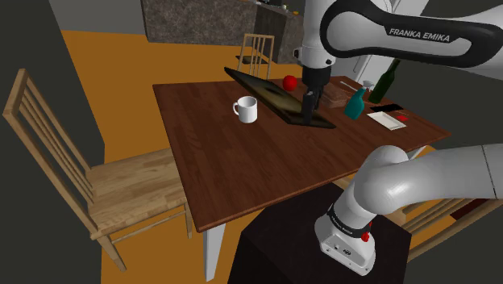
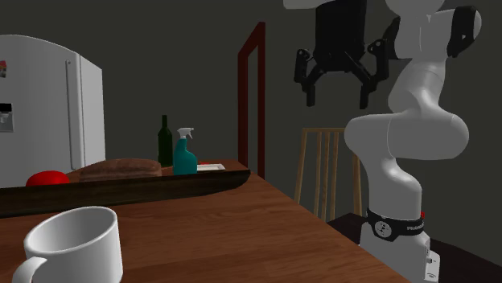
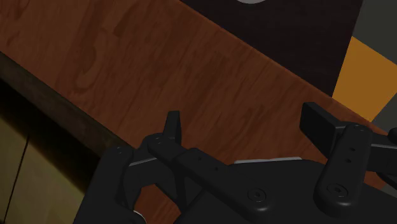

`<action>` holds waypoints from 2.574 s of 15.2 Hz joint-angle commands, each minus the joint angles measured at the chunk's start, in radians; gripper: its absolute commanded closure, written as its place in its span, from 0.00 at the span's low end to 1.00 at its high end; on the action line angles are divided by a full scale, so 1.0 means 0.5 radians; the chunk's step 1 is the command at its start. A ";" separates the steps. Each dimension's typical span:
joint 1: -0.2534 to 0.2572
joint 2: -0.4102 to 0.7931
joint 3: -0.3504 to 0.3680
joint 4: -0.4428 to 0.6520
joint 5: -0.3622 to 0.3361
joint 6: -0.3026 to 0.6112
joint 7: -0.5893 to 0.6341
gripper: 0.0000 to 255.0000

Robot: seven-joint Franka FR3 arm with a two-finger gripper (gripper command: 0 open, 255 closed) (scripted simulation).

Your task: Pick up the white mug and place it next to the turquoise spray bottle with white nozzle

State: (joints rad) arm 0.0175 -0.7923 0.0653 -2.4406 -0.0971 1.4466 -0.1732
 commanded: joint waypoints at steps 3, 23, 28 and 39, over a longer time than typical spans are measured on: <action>-0.017 0.123 -0.018 0.007 -0.029 0.133 -0.008 0.00; -0.152 1.546 -0.146 0.678 -0.251 1.053 -0.040 0.00; -0.173 1.915 -0.167 1.007 -0.275 1.137 -0.056 0.00; -0.208 2.333 -0.195 1.308 -0.297 1.299 -0.074 0.00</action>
State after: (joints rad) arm -0.0852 0.3717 -0.0313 -1.7732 -0.2437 2.0794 -0.2121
